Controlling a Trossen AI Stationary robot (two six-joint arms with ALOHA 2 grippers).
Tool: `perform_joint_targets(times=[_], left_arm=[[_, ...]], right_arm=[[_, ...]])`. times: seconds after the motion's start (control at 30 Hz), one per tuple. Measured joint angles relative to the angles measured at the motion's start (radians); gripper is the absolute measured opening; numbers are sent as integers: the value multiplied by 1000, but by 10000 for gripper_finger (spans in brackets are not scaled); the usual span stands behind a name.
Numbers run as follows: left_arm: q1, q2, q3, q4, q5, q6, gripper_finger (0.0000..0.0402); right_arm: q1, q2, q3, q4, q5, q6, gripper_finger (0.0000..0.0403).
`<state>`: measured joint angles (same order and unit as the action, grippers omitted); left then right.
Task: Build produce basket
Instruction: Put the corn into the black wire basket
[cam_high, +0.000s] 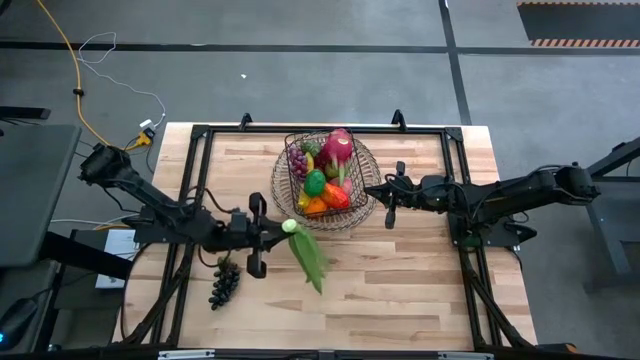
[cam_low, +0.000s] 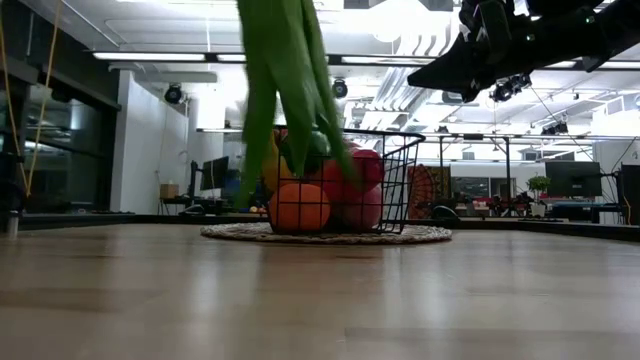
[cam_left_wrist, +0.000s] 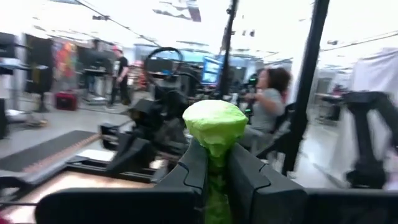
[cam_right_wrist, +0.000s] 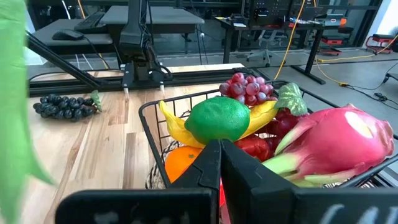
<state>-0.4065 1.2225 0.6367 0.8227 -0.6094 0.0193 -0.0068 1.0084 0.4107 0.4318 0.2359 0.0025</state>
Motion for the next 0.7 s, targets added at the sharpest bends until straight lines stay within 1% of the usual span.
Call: perform_joint_targets(times=[0.13,0.5,0.53,0.57,0.7], left_arm=[[3,0,0,-1,-18,22,20],[21,0,0,-14,46,-2,21],[21,0,0,-18,84,2,21],[21,0,0,-20,150,13,21],[21,0,0,-13,536,40,21]], right_arm=[[0,0,0,2,0,-1,0],[0,0,0,2,0,-2,0],[0,0,0,2,0,-2,0],[0,0,0,2,0,-2,0],[0,0,0,2,0,-2,0]])
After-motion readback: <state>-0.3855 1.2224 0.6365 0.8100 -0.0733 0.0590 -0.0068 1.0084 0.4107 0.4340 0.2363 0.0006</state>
